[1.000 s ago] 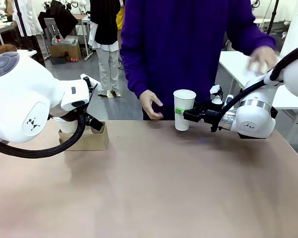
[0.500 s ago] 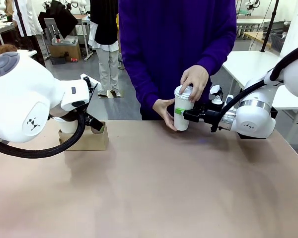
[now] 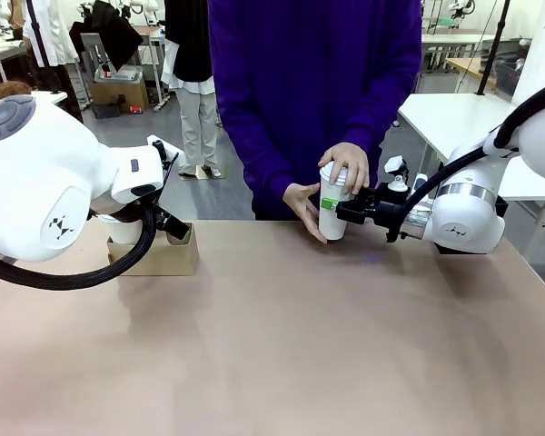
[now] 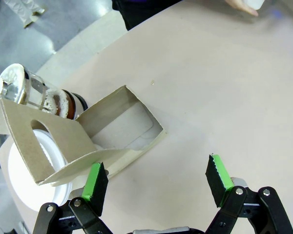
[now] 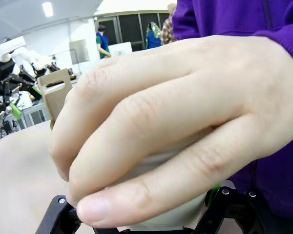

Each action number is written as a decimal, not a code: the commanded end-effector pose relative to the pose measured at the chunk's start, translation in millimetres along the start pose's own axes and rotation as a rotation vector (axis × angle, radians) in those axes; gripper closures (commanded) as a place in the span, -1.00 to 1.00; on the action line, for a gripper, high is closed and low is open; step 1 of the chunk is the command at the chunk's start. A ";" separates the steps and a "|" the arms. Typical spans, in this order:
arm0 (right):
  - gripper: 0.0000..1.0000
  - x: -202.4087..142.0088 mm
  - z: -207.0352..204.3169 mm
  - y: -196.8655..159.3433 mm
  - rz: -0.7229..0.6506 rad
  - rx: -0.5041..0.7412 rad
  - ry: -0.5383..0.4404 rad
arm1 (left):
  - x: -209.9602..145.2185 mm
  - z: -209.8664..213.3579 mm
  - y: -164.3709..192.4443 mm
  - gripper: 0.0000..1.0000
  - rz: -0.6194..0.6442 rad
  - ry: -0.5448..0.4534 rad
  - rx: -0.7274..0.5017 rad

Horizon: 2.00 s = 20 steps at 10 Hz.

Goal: Pour a drink into a cup and package it in a carrier.
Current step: When a person places the Paper Cup Lid on the 600 ml Paper Cup , lift the 600 ml Paper Cup.

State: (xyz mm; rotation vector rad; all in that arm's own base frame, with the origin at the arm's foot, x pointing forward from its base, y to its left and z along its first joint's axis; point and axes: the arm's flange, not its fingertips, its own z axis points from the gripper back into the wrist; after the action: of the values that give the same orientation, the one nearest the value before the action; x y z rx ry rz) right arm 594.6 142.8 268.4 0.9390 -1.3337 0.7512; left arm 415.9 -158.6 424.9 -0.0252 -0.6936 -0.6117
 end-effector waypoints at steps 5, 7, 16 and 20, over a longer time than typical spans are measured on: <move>-0.68 2.5 -4.3 2.6 0.001 -0.003 -0.005 | -0.5 1.4 0.6 -1.00 0.001 -0.003 0.001; -0.68 2.5 -4.3 2.6 0.001 -0.003 -0.005 | -0.5 1.4 0.6 -1.00 0.001 -0.003 0.001; -0.68 2.5 -4.3 2.6 0.001 -0.003 -0.005 | -0.5 1.4 0.6 -1.00 0.001 -0.003 0.001; -0.68 2.5 -4.3 2.6 0.001 -0.003 -0.005 | -0.5 1.4 0.6 -1.00 0.001 -0.003 0.001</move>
State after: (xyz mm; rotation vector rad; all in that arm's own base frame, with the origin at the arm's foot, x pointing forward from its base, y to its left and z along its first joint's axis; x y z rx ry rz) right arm 594.0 144.5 267.6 0.9414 -1.3315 0.7528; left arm 415.9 -158.6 424.9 -0.0252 -0.6936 -0.6117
